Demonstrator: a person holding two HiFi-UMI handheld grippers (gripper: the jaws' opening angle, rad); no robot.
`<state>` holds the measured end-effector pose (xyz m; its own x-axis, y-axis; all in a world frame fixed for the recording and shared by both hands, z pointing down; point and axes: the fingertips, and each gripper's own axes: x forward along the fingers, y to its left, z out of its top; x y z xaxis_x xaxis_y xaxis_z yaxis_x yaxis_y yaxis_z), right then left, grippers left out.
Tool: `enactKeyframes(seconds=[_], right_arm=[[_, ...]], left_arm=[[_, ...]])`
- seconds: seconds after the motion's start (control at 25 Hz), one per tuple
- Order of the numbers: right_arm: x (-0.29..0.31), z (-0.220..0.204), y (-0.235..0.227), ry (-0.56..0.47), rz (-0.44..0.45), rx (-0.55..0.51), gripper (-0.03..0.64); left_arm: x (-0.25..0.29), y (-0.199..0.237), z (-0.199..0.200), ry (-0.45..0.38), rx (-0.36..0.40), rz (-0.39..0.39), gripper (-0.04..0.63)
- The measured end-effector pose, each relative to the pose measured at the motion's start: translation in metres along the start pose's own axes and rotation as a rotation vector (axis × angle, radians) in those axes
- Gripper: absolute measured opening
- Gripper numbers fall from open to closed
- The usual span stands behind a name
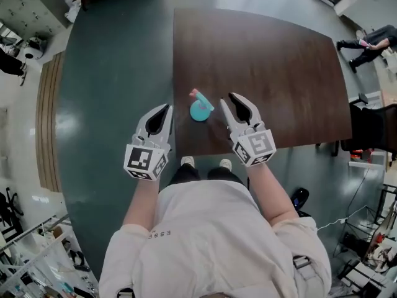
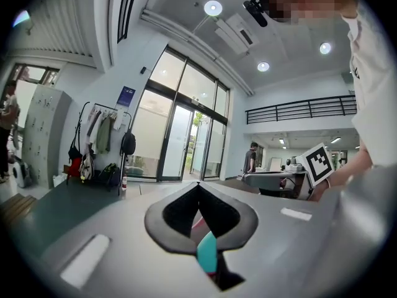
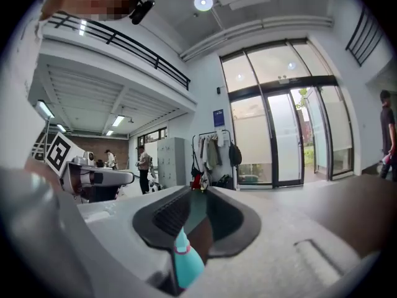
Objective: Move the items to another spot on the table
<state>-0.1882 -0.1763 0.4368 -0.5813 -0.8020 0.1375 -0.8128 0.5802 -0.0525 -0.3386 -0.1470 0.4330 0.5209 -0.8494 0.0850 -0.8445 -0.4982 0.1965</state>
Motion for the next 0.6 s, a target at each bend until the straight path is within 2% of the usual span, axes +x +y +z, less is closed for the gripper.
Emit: enactKeyframes(seconds=[0.04, 0.08, 0.32, 0.6], right_arm=[[-0.01, 0.003, -0.009, -0.012, -0.023, 0.004, 0.031], [-0.021, 0.005, -0.018, -0.02, -0.042, 0.009, -0.008], [-0.08, -0.003, -0.06, -0.023, -0.073, 0.02, -0.008], [-0.159, -0.024, -0.116, -0.005, -0.042, 0.055, -0.008]], left_arm=[[0.006, -0.008, 0.003, -0.005, 0.003, -0.007, 0.015], [0.012, -0.017, 0.003, -0.006, 0.008, -0.015, 0.015], [0.031, -0.083, 0.004, 0.002, 0.06, -0.061, 0.015], [0.044, -0.161, -0.016, -0.011, 0.066, 0.024, 0.015]])
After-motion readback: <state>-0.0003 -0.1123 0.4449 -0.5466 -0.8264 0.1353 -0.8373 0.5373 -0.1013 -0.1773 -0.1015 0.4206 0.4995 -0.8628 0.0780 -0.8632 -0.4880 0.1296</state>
